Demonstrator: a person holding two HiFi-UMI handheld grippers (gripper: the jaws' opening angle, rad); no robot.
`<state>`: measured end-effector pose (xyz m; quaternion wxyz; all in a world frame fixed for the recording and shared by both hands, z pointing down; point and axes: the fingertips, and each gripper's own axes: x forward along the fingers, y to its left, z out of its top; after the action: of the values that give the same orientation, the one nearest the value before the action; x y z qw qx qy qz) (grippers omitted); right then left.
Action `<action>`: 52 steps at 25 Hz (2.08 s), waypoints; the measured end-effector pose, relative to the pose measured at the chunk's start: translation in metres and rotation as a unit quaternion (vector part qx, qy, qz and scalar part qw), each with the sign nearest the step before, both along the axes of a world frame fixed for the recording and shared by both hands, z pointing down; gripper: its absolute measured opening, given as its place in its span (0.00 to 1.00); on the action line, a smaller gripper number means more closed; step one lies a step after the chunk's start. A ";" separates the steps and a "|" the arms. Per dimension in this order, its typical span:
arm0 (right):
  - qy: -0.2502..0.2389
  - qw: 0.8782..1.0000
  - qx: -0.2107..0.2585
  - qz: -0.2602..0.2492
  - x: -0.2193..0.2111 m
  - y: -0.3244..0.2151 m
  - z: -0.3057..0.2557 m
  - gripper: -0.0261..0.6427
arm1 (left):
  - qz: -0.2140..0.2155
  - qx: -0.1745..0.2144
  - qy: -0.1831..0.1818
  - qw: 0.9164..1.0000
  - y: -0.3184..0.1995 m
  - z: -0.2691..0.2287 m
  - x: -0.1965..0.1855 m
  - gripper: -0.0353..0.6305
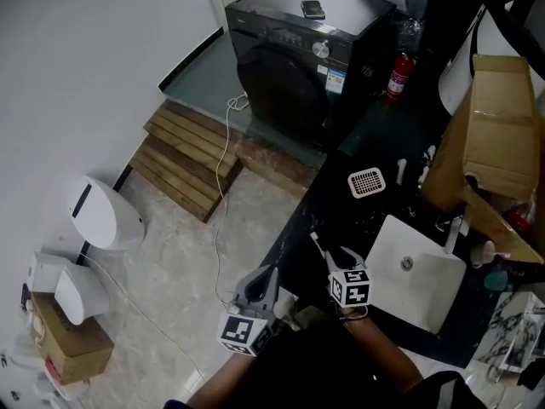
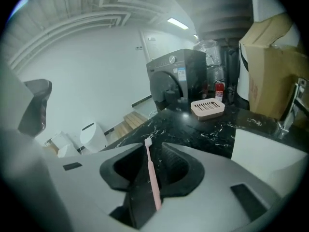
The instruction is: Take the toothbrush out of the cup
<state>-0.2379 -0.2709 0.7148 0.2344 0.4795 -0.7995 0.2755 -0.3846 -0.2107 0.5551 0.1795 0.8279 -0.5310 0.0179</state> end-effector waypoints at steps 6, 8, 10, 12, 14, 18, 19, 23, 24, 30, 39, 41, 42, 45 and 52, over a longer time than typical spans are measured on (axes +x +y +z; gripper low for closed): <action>-0.042 0.997 0.046 0.045 0.014 0.038 -0.065 0.09 | 0.040 0.012 0.018 0.999 0.037 -0.010 0.009 0.09; -0.049 0.995 0.060 0.057 0.018 0.055 -0.086 0.07 | 0.056 0.024 0.027 0.998 0.051 -0.020 0.014 0.09; -0.047 0.994 0.078 0.067 0.021 0.075 -0.106 0.06 | 0.068 0.038 0.020 0.997 0.066 -0.025 0.016 0.09; -0.049 0.992 0.095 0.072 0.022 0.098 -0.124 0.06 | 0.080 0.056 0.009 0.995 0.084 -0.032 0.020 0.09; -0.046 0.990 0.110 0.072 0.022 0.122 -0.140 0.06 | 0.086 0.062 0.032 0.994 0.100 -0.043 0.024 0.09; -0.027 0.986 0.149 0.076 0.027 0.165 -0.170 0.06 | 0.102 0.052 0.068 0.991 0.125 -0.045 0.034 0.09; -0.026 0.984 0.158 0.083 0.031 0.176 -0.177 0.06 | 0.114 0.051 0.070 0.990 0.131 -0.046 0.041 0.09; -0.017 0.976 0.181 0.119 0.050 0.214 -0.200 0.06 | 0.148 0.059 0.074 0.984 0.158 -0.061 0.056 0.09; -0.016 0.974 0.186 0.125 0.053 0.220 -0.204 0.06 | 0.154 0.062 0.074 0.983 0.163 -0.066 0.058 0.09; -0.010 0.965 0.215 0.150 0.081 0.248 -0.224 0.06 | 0.193 0.075 0.079 0.975 0.182 -0.079 0.090 0.09; -0.004 0.951 0.224 0.213 0.191 0.290 -0.229 0.06 | 0.259 0.066 0.070 0.961 0.207 -0.082 0.205 0.09; -0.003 0.947 0.222 0.231 0.229 0.304 -0.231 0.06 | 0.274 0.066 0.067 0.957 0.214 -0.087 0.240 0.09; -0.002 0.945 0.224 0.237 0.248 0.310 -0.234 0.06 | 0.279 0.068 0.067 0.955 0.218 -0.090 0.259 0.09; 0.000 0.941 0.230 0.249 0.306 0.328 -0.239 0.06 | 0.288 0.073 0.065 0.953 0.228 -0.093 0.313 0.09; 0.002 0.930 0.225 0.290 0.433 0.384 -0.227 0.06 | 0.301 0.064 0.052 0.950 0.260 -0.080 0.431 0.09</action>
<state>0.1952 0.1127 0.4878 0.0314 0.7314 -0.6661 0.1431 0.0466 0.0489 0.4755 0.1397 0.9589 -0.2468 -0.0063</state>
